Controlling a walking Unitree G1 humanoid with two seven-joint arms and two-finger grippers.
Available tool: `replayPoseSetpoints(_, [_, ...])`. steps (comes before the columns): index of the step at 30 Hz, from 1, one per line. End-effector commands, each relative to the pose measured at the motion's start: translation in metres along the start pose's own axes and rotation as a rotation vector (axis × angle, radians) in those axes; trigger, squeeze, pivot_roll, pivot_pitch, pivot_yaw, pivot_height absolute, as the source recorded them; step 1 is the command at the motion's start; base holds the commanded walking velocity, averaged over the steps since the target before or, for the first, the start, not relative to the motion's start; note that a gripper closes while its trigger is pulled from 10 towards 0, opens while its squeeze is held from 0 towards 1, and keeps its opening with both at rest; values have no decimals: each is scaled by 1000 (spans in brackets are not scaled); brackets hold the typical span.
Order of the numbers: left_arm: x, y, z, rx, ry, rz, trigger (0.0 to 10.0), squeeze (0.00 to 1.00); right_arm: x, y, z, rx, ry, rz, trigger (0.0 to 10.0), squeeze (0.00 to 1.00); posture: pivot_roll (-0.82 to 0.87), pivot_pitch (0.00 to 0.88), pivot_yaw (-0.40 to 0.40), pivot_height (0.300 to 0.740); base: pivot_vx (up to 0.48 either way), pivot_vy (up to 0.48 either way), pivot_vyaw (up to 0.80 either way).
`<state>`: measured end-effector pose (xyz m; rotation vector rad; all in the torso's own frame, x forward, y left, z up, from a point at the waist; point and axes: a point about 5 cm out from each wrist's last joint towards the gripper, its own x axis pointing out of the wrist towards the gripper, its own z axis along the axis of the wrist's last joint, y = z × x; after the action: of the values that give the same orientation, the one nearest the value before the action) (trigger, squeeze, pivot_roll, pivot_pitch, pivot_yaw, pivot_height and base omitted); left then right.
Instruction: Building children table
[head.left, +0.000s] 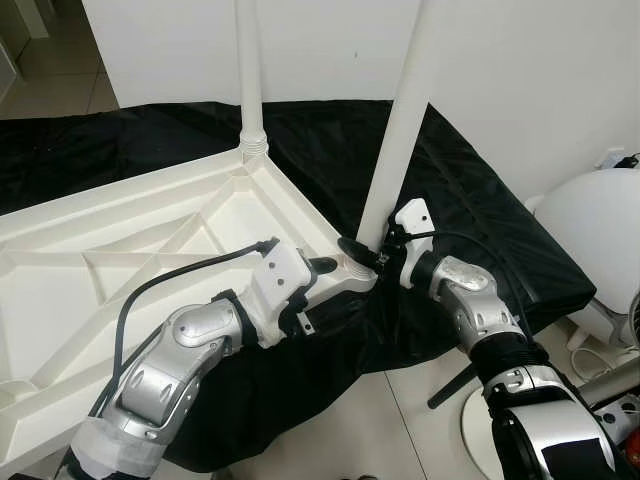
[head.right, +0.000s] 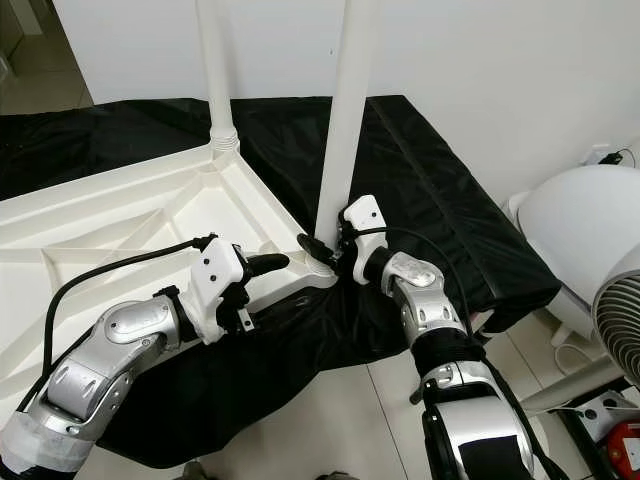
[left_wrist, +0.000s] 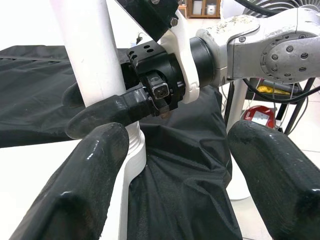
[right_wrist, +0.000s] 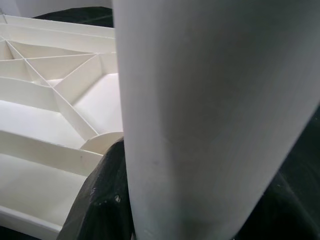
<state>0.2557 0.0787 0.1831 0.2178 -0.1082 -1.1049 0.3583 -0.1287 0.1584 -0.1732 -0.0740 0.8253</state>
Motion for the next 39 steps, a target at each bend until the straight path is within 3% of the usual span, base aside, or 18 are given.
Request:
replayPoseSetpoints(1, [-1,2,0,9,4,22,10000,0,-1,8,-13,35,40,4,10000,0,61,60,-44,740,0,0,0])
replayPoseSetpoints(4, [-1,2,0,8,4,24,10000,0,2,11,-12,72,27,-31,10000,0,61,64,-47,740,0,0,0])
replayPoseSetpoints(7, [0,2,0,7,2,27,10000,0,8,6,-8,77,28,-238,10000,0,61,67,-53,740,0,0,0])
replayPoseSetpoints(10, [0,2,1,7,0,29,10000,0,11,8,-6,98,17,-319,10000,0,58,67,-53,740,0,0,0])
replayPoseSetpoints(12, [1,2,1,5,-2,28,10000,0,14,19,-5,151,18,-465,10000,0,53,67,-49,740,0,0,0])
replayPoseSetpoints(16, [1,2,1,5,-3,26,10000,0,15,27,-3,171,7,-531,10000,0,49,67,-48,740,0,0,0])
replayPoseSetpoints(19, [2,3,1,5,-4,22,10000,0,15,40,2,200,-23,-696,10000,0,43,67,-43,740,0,0,0])
replayPoseSetpoints(24, [3,3,2,6,-7,18,10000,0,16,52,4,240,-31,-792,10000,0,41,67,-41,740,0,0,0])
replayPoseSetpoints(29, [4,2,1,5,-9,10,10000,0,18,57,11,228,-43,-752,10000,0,36,67,-40,740,0,0,0])
replayPoseSetpoints(30, [4,2,2,6,-9,10,10000,0,17,56,12,231,-50,-747,10000,55,35,67,-40,740,0,0,0])
replayPoseSetpoints(31, [4,2,2,5,-9,12,10000,0,15,55,14,228,-62,-745,10000,1000,39,69,-43,740,0,0,0])
replayPoseSetpoints(39, [3,2,2,6,-8,19,10000,0,7,48,17,226,-84,-717,10000,1000,43,70,-46,740,0,0,0])
